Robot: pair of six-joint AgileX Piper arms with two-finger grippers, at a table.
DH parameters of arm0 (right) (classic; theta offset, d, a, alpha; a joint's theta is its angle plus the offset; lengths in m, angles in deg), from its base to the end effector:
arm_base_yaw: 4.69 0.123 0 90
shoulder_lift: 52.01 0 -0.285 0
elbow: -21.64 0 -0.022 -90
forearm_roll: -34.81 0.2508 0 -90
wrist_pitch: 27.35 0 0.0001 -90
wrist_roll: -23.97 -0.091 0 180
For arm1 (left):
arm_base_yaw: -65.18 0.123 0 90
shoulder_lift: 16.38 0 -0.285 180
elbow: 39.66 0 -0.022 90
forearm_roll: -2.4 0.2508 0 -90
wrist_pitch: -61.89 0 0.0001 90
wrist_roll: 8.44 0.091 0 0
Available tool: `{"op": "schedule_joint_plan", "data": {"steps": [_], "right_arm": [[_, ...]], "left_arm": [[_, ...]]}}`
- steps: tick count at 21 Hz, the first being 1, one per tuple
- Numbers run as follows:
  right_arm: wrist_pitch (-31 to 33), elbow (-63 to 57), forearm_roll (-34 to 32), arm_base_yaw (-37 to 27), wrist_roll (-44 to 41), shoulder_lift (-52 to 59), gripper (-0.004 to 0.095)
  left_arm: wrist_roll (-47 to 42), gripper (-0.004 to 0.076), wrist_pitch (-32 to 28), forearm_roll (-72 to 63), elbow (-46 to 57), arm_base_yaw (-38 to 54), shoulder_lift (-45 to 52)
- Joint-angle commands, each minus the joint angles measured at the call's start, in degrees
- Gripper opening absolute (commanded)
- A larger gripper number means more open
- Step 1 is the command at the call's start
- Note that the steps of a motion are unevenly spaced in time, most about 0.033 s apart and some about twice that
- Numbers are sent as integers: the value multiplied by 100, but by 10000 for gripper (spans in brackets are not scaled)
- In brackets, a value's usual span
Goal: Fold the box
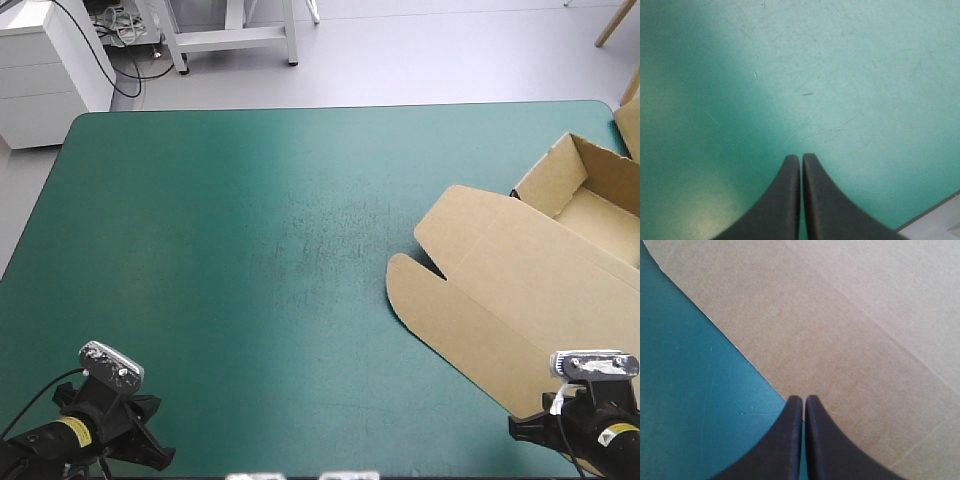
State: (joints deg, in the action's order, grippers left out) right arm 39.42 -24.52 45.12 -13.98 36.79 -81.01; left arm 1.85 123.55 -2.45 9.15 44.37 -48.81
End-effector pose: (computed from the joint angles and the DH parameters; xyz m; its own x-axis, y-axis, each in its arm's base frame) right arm 0.0451 0.0078 0.2763 -0.7732 -0.0250 -0.6336 -0.0595 0.9977 0.0332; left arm 0.0525 -0.0272 0.2634 -0.6824 0.4075 -0.6068 0.4959 0.8680 0.0252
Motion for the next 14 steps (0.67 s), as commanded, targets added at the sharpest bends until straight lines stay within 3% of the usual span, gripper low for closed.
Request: {"op": "schedule_joint_plan", "data": {"steps": [1, 7, 14], "right_arm": [[-308, 15, 119, 24, 175, 84, -2], [-352, -42, 393, 24, 274, 163, -2], [-352, -42, 393, 24, 274, 163, -2]], "left_arm": [[-39, -8, -240, -98, -144, 20, -47], [-39, -8, -240, -125, -144, 94, -47], [-39, -8, -240, -352, -144, 909, -47]]}}
